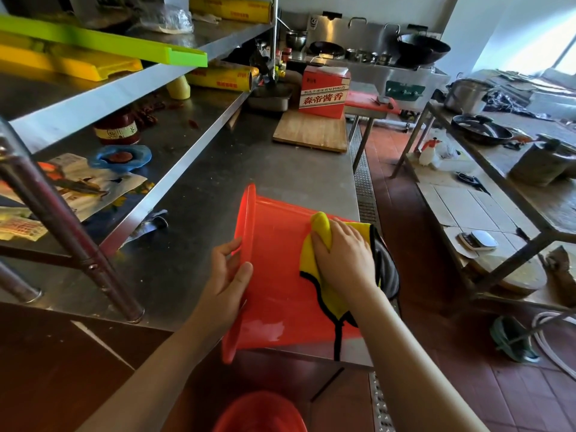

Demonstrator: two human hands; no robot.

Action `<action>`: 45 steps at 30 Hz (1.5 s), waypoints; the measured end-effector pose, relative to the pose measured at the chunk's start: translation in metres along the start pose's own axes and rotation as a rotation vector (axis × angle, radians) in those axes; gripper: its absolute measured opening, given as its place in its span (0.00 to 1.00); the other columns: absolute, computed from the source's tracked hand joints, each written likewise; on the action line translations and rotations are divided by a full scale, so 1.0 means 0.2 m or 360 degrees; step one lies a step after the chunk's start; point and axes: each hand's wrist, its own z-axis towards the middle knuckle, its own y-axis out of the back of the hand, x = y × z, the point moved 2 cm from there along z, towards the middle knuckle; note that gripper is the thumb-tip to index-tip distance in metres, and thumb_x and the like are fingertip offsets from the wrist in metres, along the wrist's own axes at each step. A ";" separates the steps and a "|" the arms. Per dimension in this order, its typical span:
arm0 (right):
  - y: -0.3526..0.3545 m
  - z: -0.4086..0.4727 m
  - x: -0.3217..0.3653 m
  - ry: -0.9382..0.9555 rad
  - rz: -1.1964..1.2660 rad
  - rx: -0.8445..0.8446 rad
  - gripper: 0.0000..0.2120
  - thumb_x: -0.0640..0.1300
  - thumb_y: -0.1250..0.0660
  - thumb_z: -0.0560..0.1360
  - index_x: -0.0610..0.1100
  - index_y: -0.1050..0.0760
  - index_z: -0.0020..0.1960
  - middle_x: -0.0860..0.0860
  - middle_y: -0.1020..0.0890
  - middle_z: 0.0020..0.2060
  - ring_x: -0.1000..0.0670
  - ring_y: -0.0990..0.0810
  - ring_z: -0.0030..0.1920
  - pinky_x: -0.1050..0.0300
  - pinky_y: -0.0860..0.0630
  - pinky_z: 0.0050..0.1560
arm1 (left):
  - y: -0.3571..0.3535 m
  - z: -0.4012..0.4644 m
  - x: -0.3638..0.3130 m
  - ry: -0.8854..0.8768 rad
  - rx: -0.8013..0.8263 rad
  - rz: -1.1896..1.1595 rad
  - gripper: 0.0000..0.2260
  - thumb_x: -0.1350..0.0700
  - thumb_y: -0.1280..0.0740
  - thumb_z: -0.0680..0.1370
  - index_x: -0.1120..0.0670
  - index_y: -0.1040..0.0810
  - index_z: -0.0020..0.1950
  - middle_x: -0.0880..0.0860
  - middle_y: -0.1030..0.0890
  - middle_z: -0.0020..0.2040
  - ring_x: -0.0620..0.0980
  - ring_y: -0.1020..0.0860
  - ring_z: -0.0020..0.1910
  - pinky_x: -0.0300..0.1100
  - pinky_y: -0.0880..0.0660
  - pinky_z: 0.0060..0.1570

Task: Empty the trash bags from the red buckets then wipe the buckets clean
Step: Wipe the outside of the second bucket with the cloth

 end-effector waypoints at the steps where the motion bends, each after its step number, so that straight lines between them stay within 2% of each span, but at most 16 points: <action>1: 0.01 0.01 -0.04 -0.0035 0.0005 -0.0005 0.30 0.67 0.55 0.77 0.52 0.27 0.65 0.52 0.23 0.65 0.45 0.27 0.66 0.44 0.31 0.66 | 0.00 -0.01 0.00 0.0003 0.0017 0.0000 0.16 0.58 0.41 0.83 0.48 0.37 0.70 0.44 0.22 0.63 0.39 0.21 0.60 0.34 0.23 0.52; 6: 0.07 0.03 -0.23 -0.0186 0.0017 0.0014 0.19 0.61 0.47 0.81 0.50 0.25 0.55 0.51 0.19 0.57 0.43 0.24 0.60 0.47 0.28 0.59 | 0.02 -0.08 0.00 0.0009 0.0117 -0.0019 0.22 0.57 0.39 0.82 0.41 0.38 0.73 0.38 0.22 0.63 0.41 0.23 0.63 0.39 0.23 0.56; 9: 0.11 0.06 -0.32 -0.0374 0.0013 0.0103 0.20 0.62 0.48 0.80 0.49 0.25 0.51 0.48 0.19 0.54 0.41 0.23 0.56 0.47 0.27 0.56 | 0.04 -0.10 -0.01 0.0008 0.0218 0.0016 0.27 0.55 0.37 0.79 0.37 0.40 0.75 0.34 0.25 0.65 0.38 0.25 0.65 0.37 0.25 0.58; 11: 0.13 0.09 -0.37 -0.0465 0.0019 0.0158 0.22 0.63 0.49 0.79 0.49 0.25 0.51 0.46 0.19 0.53 0.39 0.23 0.54 0.46 0.26 0.55 | 0.05 -0.11 -0.02 -0.0005 0.0253 0.0061 0.29 0.56 0.36 0.78 0.39 0.40 0.76 0.33 0.26 0.66 0.37 0.26 0.66 0.32 0.26 0.57; 15: 0.14 0.09 -0.38 -0.0445 0.0015 0.0169 0.20 0.62 0.48 0.79 0.48 0.25 0.51 0.47 0.19 0.53 0.39 0.23 0.54 0.44 0.25 0.55 | 0.05 -0.08 -0.06 0.0009 0.0302 0.0220 0.24 0.51 0.36 0.80 0.38 0.38 0.74 0.30 0.25 0.63 0.34 0.26 0.63 0.26 0.27 0.53; 18: 0.14 0.05 -0.38 -0.0433 0.0018 0.0142 0.19 0.61 0.47 0.79 0.48 0.26 0.50 0.48 0.20 0.52 0.40 0.23 0.54 0.45 0.25 0.54 | 0.01 0.02 -0.12 0.0038 0.0232 0.0251 0.21 0.43 0.41 0.77 0.31 0.38 0.69 0.33 0.23 0.61 0.35 0.25 0.63 0.32 0.26 0.57; 19: 0.15 0.03 -0.39 -0.0429 0.0022 0.0130 0.20 0.62 0.47 0.79 0.48 0.26 0.49 0.48 0.20 0.51 0.41 0.23 0.54 0.46 0.26 0.53 | 0.00 0.06 -0.13 0.0021 0.0175 0.0260 0.23 0.40 0.41 0.77 0.32 0.39 0.72 0.36 0.25 0.66 0.38 0.27 0.67 0.38 0.28 0.64; 21: 0.15 -0.01 -0.39 -0.0413 0.0039 0.0101 0.20 0.62 0.48 0.80 0.48 0.27 0.48 0.49 0.20 0.50 0.42 0.23 0.53 0.47 0.26 0.52 | -0.03 0.17 -0.17 0.0014 0.0021 0.0345 0.29 0.40 0.41 0.80 0.41 0.46 0.79 0.46 0.38 0.78 0.46 0.38 0.76 0.50 0.39 0.74; 23: 0.16 -0.05 -0.40 -0.0397 0.0060 0.0069 0.20 0.63 0.48 0.81 0.49 0.27 0.47 0.50 0.20 0.50 0.43 0.23 0.52 0.48 0.27 0.52 | -0.07 0.26 -0.21 0.0054 -0.0105 0.0427 0.29 0.46 0.42 0.83 0.50 0.49 0.81 0.50 0.45 0.81 0.49 0.44 0.78 0.49 0.45 0.76; 26: 0.16 -0.07 -0.41 -0.0387 0.0087 0.0049 0.19 0.63 0.48 0.81 0.50 0.27 0.48 0.51 0.20 0.50 0.43 0.23 0.53 0.48 0.27 0.52 | -0.11 0.34 -0.19 0.0199 -0.0131 0.0340 0.26 0.48 0.40 0.83 0.52 0.41 0.79 0.51 0.33 0.75 0.50 0.35 0.74 0.42 0.38 0.69; 29: 0.15 -0.07 -0.39 -0.0391 0.0106 0.0043 0.19 0.62 0.48 0.81 0.50 0.26 0.49 0.52 0.21 0.52 0.43 0.24 0.55 0.50 0.28 0.51 | -0.08 0.33 -0.16 0.0288 -0.0112 0.0299 0.27 0.42 0.36 0.76 0.48 0.32 0.74 0.53 0.23 0.65 0.53 0.24 0.64 0.52 0.30 0.67; 31: 0.15 -0.07 -0.37 -0.0360 0.0082 0.0016 0.19 0.61 0.48 0.81 0.49 0.25 0.50 0.52 0.20 0.53 0.44 0.24 0.56 0.51 0.30 0.51 | -0.06 0.33 -0.14 0.0284 -0.0104 0.0253 0.31 0.41 0.36 0.71 0.48 0.31 0.73 0.54 0.22 0.64 0.54 0.23 0.63 0.58 0.29 0.67; 34: 0.14 -0.06 -0.29 -0.0253 0.0022 -0.0020 0.18 0.59 0.48 0.82 0.49 0.25 0.51 0.51 0.19 0.54 0.44 0.24 0.58 0.51 0.31 0.55 | -0.07 0.33 -0.15 0.0247 -0.0097 0.0194 0.29 0.43 0.36 0.70 0.47 0.29 0.71 0.56 0.21 0.63 0.56 0.22 0.62 0.60 0.28 0.66; 38: 0.10 -0.03 -0.11 -0.0098 -0.0025 -0.0098 0.18 0.58 0.47 0.82 0.48 0.24 0.52 0.50 0.18 0.53 0.44 0.23 0.57 0.50 0.30 0.55 | -0.09 0.35 -0.17 0.0070 -0.0009 0.0311 0.29 0.45 0.37 0.72 0.48 0.30 0.74 0.54 0.22 0.66 0.53 0.23 0.64 0.55 0.29 0.68; 42: 0.04 -0.01 0.09 0.0039 0.0019 -0.0183 0.30 0.64 0.54 0.76 0.50 0.26 0.66 0.52 0.22 0.64 0.46 0.26 0.66 0.49 0.31 0.64 | -0.10 0.39 -0.16 -0.0002 0.0013 0.0228 0.28 0.47 0.34 0.76 0.45 0.33 0.75 0.46 0.21 0.64 0.44 0.21 0.61 0.49 0.25 0.64; 45: -0.03 0.02 0.20 0.0122 0.0042 -0.0087 0.29 0.62 0.49 0.77 0.51 0.32 0.73 0.50 0.30 0.73 0.45 0.34 0.73 0.47 0.36 0.71 | -0.13 0.38 -0.12 -0.0092 -0.0005 0.0200 0.23 0.53 0.35 0.82 0.44 0.35 0.76 0.36 0.23 0.60 0.35 0.22 0.58 0.37 0.24 0.58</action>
